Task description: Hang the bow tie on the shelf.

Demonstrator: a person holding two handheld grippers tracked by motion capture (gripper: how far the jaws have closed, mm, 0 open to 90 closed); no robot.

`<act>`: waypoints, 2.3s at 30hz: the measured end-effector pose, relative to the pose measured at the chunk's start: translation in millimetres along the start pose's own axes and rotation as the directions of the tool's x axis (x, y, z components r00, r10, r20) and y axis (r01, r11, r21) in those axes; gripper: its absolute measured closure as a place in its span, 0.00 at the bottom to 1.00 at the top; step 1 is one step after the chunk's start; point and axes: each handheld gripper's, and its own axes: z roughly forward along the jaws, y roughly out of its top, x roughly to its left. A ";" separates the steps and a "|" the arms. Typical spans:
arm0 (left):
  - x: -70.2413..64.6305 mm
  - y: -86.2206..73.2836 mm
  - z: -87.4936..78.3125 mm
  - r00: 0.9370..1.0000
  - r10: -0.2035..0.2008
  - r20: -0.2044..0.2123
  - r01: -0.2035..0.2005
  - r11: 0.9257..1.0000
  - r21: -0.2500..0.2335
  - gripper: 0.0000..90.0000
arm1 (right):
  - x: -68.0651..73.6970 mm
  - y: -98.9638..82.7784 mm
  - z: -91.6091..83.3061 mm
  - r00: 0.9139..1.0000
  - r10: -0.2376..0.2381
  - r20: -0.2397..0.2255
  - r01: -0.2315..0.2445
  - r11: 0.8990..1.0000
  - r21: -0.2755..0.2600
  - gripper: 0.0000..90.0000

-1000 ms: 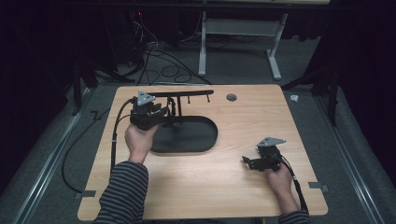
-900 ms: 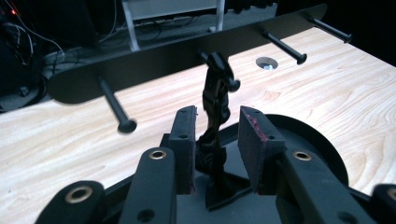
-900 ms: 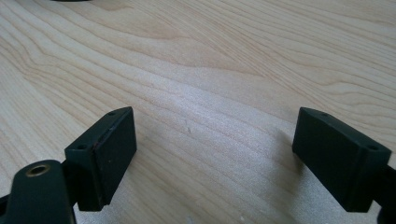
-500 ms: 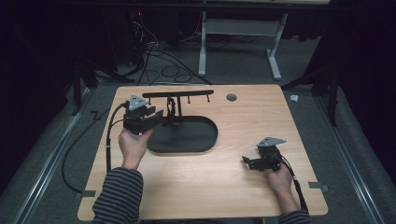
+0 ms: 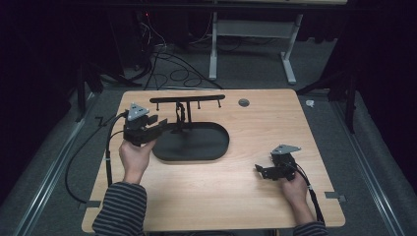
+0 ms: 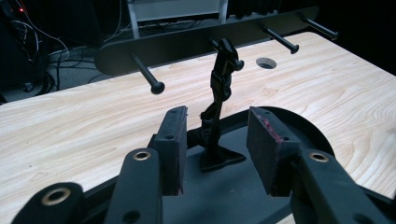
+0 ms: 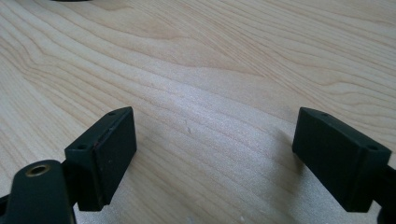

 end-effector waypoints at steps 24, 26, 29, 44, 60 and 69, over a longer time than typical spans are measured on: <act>2.9 -17.8 -26.0 0.999 -0.046 0.003 0.046 0.999 -0.015 0.60 | 0.0 0.1 0.1 1.000 0.000 0.000 0.000 1.000 -0.002 0.16; 2.8 -22.3 -29.0 0.998 -0.057 0.001 0.057 0.998 -0.012 0.60 | -0.1 0.2 0.0 1.000 -0.001 0.000 0.001 1.000 0.000 0.16; 4.9 -28.2 -31.8 0.997 -0.082 0.002 0.082 0.997 -0.009 0.59 | 0.1 0.2 -0.1 1.000 0.002 0.000 -0.002 1.000 0.001 0.16; 3.6 -48.8 -42.9 0.992 -0.124 0.004 0.124 0.992 -0.022 0.58 | 0.2 0.1 0.1 1.000 0.002 0.000 -0.002 1.000 -0.001 0.16; -2.5 -67.9 -44.6 0.991 -0.132 0.016 0.132 0.991 0.000 0.57 | 0.0 0.0 0.0 1.000 -0.002 0.000 0.002 1.000 -0.001 0.16; -9.0 -77.6 -41.3 0.991 -0.135 0.025 0.134 0.991 0.013 0.56 | 0.0 0.0 0.0 1.000 -0.001 0.001 0.001 1.000 -0.001 0.16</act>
